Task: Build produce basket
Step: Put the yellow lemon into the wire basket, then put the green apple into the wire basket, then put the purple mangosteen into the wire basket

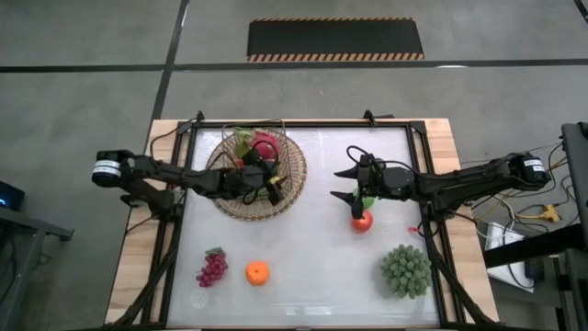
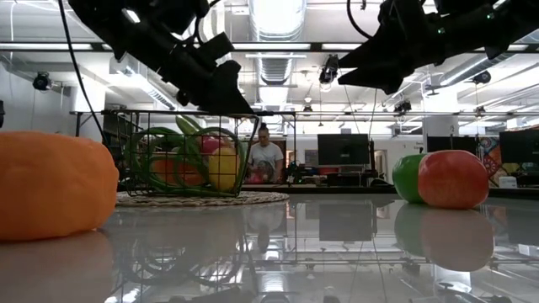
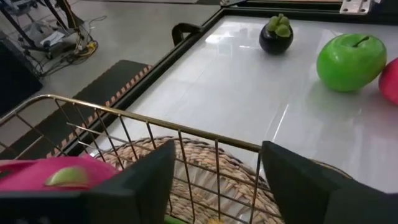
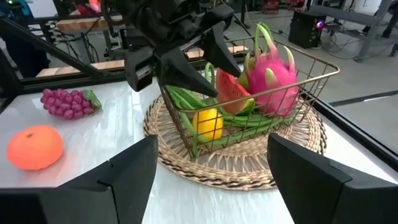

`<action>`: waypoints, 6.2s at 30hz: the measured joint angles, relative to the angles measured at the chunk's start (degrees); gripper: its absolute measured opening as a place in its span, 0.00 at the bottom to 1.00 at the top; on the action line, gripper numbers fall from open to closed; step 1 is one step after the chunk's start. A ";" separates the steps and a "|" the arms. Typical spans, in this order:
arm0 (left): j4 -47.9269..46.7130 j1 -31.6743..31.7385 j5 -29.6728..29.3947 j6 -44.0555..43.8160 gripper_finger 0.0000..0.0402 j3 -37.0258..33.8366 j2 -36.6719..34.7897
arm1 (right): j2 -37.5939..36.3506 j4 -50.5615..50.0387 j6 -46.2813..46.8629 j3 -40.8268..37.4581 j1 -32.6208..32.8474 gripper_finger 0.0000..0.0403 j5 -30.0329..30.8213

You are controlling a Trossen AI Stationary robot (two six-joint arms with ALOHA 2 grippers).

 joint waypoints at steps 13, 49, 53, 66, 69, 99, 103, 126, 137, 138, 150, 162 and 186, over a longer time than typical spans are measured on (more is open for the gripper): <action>1.92 -1.20 -0.02 10.25 0.63 0.66 -5.36 | -0.01 -4.40 9.70 3.15 -0.01 0.70 2.51; 17.48 -4.17 8.63 33.10 0.64 -7.26 -17.81 | 27.18 -83.99 51.74 34.46 -0.01 0.90 1.87; 17.96 -4.17 8.63 33.10 0.64 -7.48 -17.87 | 27.45 -84.43 52.11 34.26 -0.01 0.90 1.88; 18.40 -4.17 8.59 33.10 0.64 -7.63 -17.90 | 27.36 -82.26 53.39 30.40 -0.01 0.84 0.96; 18.94 -4.17 8.59 33.10 0.64 -7.74 -17.90 | 27.34 -82.24 53.69 30.40 0.00 0.77 0.94; 23.80 -4.20 9.01 34.54 0.64 -19.34 -41.06 | 29.73 -85.22 34.30 61.64 -0.31 0.68 3.59; 23.82 -4.20 9.01 34.48 0.64 -20.16 -42.57 | 34.46 -85.31 26.89 69.29 -0.51 0.68 3.76; 24.12 -4.20 9.03 34.46 0.64 -21.10 -44.42 | 61.66 -88.75 -4.22 105.93 -7.93 0.68 0.51; 24.06 -4.22 9.04 34.48 0.64 -21.14 -44.50 | 67.96 -88.14 -8.58 107.34 -10.10 0.70 -3.63; 24.05 -4.24 9.03 34.48 0.64 -21.14 -44.54 | 68.48 -87.86 -8.91 107.32 -10.11 0.70 -3.61; 24.09 -4.22 9.05 34.50 0.64 -21.16 -44.46 | 71.17 -86.37 -10.80 107.30 -10.28 0.74 -4.24; 24.10 -4.20 9.05 34.53 0.64 -21.16 -44.41 | 71.90 -85.41 -10.96 107.27 -10.30 0.88 -3.98; 23.90 -4.24 9.07 34.46 0.64 -21.18 -43.89 | 55.65 -99.42 0.64 104.09 -6.02 0.81 -3.58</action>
